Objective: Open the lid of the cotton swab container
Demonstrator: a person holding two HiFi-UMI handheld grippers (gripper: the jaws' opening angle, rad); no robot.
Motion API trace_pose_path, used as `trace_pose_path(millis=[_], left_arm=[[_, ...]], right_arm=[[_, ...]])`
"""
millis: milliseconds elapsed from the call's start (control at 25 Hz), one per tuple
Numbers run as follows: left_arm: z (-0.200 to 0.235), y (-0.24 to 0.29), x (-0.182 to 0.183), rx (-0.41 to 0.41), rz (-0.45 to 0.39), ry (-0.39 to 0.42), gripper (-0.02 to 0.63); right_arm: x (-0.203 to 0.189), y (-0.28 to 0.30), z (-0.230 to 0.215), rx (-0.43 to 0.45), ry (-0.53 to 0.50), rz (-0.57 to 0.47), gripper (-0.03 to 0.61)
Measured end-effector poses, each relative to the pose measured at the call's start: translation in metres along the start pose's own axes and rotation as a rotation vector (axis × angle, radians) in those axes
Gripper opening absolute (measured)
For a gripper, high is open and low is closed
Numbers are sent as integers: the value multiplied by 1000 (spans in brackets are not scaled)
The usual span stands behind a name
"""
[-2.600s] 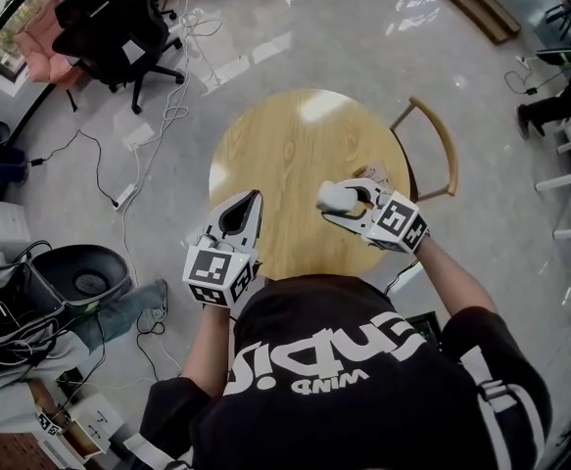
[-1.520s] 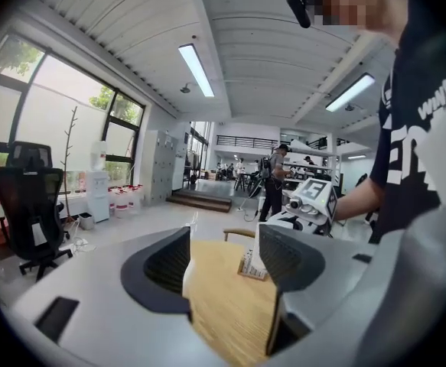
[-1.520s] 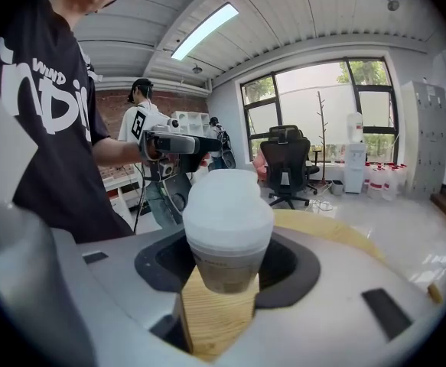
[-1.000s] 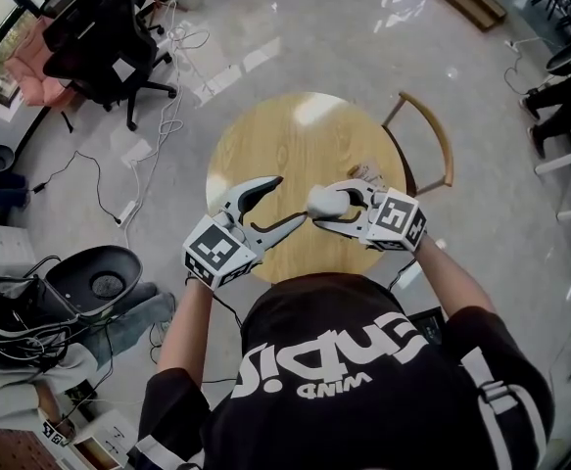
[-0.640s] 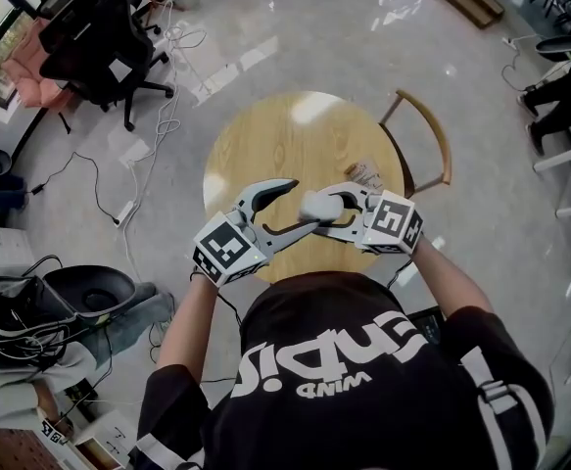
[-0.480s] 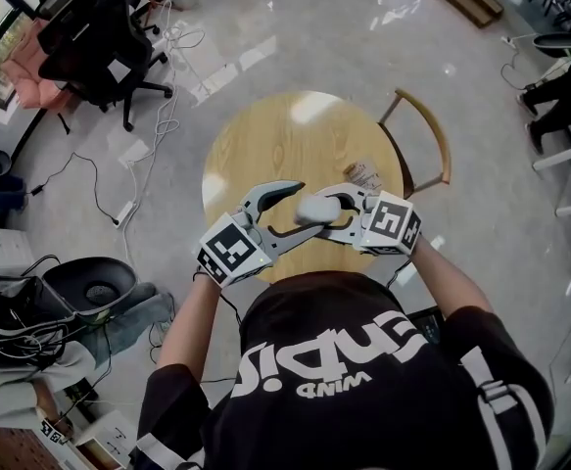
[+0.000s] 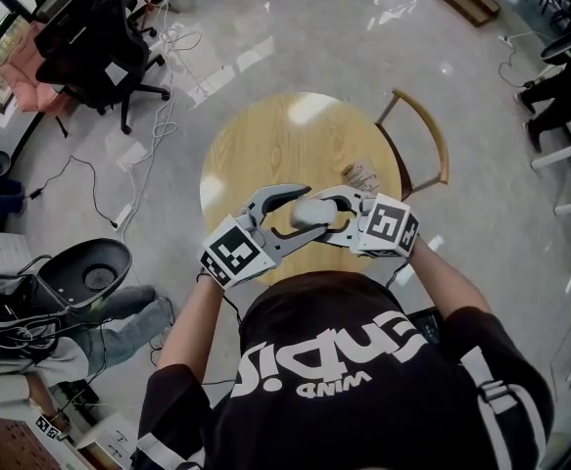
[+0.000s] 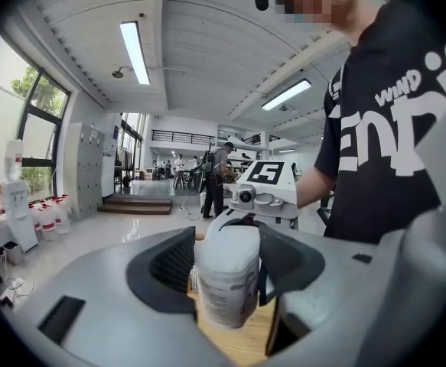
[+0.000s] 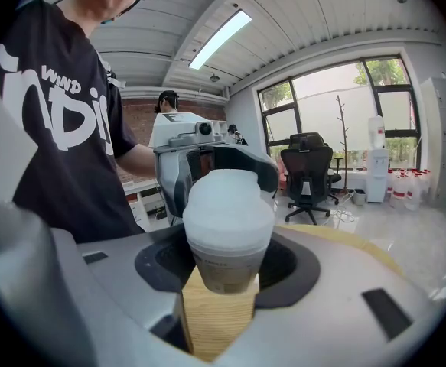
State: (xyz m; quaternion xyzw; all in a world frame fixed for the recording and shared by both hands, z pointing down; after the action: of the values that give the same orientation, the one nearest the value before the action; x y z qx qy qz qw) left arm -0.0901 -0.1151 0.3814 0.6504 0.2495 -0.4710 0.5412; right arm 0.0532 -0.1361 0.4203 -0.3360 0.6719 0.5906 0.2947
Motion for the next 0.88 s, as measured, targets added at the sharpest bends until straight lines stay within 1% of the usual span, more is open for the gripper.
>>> trace_pose_path(millis=[160,440,520,640,800,880], left_arm=[[9,-3,-2,-2,-5,4,270],[10,-4,-2,-11,8,-32,268],[9,-5,-1,-18,9,-66,268],[8,-4,-2,-39,-18,-153,267],[13,-3,-5,-50,1,-199,267],[17,-4,-6,-66,4,-240,267]], right_arm=[[4,4,-7,-6,-1,-2,198],[5,5,-6,-17,2,-4,198],[5,5,-4,-17,4,-4,198],[3,6,0,-55,-28,15,198],[1,12,-3,-69,-46,39,198],[2,14,-4,-70,-46,46,198]])
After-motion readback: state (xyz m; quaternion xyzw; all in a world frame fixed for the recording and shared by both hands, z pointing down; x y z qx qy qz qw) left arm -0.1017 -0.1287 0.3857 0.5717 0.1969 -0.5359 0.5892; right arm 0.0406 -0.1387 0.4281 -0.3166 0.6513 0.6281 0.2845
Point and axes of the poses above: the fingertips, and each gripper's own axes: y forward along the fingers, z to its left, x out of its top, the point moved 10 cm from there along -y, backward along the fingers, and after that the axes turned 14 degrees about z, right-handed, at the moved point
